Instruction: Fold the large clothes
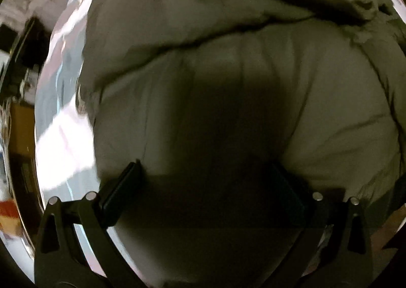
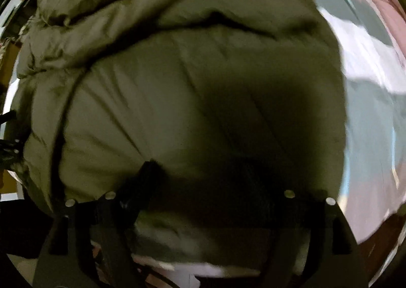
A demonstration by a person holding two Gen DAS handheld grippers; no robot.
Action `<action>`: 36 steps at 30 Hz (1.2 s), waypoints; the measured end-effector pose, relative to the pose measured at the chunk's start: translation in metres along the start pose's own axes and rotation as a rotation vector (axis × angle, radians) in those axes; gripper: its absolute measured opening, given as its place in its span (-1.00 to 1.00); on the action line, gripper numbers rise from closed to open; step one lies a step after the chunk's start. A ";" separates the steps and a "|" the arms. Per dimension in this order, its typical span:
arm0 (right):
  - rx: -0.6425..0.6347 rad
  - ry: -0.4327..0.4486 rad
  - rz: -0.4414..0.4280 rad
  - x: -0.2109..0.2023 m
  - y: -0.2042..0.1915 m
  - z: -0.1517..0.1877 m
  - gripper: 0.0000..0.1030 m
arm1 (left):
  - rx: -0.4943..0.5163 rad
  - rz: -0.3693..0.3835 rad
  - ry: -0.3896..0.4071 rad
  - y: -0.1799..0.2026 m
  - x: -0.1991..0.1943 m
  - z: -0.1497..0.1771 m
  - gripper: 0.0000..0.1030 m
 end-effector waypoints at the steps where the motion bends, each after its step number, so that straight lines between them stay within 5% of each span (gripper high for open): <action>1: 0.004 -0.008 0.009 0.001 0.002 0.006 0.47 | -0.013 0.008 -0.009 -0.002 -0.001 0.004 0.96; 6: 0.042 0.046 0.020 -0.011 0.008 0.022 0.49 | -0.036 -0.017 -0.048 -0.004 -0.010 0.026 0.96; 9: 0.244 0.156 0.042 -0.035 0.045 0.036 0.61 | -0.162 0.034 -0.057 -0.023 -0.023 0.043 0.96; 11: 0.453 0.126 0.030 -0.030 0.080 0.045 0.80 | -0.299 0.145 -0.088 -0.042 -0.022 0.055 0.96; 14: 0.656 0.013 -0.144 -0.005 0.106 0.055 0.80 | -0.458 0.303 -0.172 -0.064 -0.006 0.069 0.96; 16: 0.719 -0.039 -0.282 0.013 0.105 0.057 0.80 | -0.579 0.431 -0.261 -0.072 0.011 0.079 0.96; 20: 0.699 -0.043 -0.284 0.020 0.093 0.048 0.82 | -0.640 0.548 -0.361 -0.065 0.028 0.086 0.96; 22: 0.713 -0.020 -0.311 0.020 0.090 0.046 0.31 | -0.640 0.555 -0.365 -0.063 0.028 0.086 0.92; 23: 0.719 -0.013 -0.330 0.021 0.093 0.046 0.12 | -0.647 0.563 -0.354 -0.064 0.027 0.087 0.64; 24: 0.730 0.006 -0.388 0.021 0.092 0.046 -0.36 | -0.663 0.603 -0.340 -0.067 0.027 0.087 0.21; 25: 0.725 0.022 -0.415 0.020 0.090 0.046 -0.56 | -0.675 0.641 -0.328 -0.067 0.025 0.088 0.01; 27: 0.699 0.054 -0.426 0.013 0.086 0.043 -0.66 | -0.687 0.705 -0.293 -0.076 0.024 0.083 -0.54; 33: 0.701 0.251 -0.697 -0.030 0.070 0.039 -0.75 | -0.753 0.882 -0.156 -0.099 0.003 0.069 -0.69; 36: 0.683 0.401 -0.827 -0.059 0.064 0.028 -0.76 | -0.800 1.005 -0.007 -0.117 -0.020 0.067 -0.69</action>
Point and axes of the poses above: each gripper's, at about its wrist camera, not at the fingertips, and x roughly the way its jaws point, y to its right, z to its underside, the point moved 1 cm from there along x, roughly the way its jaws point, and after that the axes turned 1 degree about -z, right-handed, at the moved point
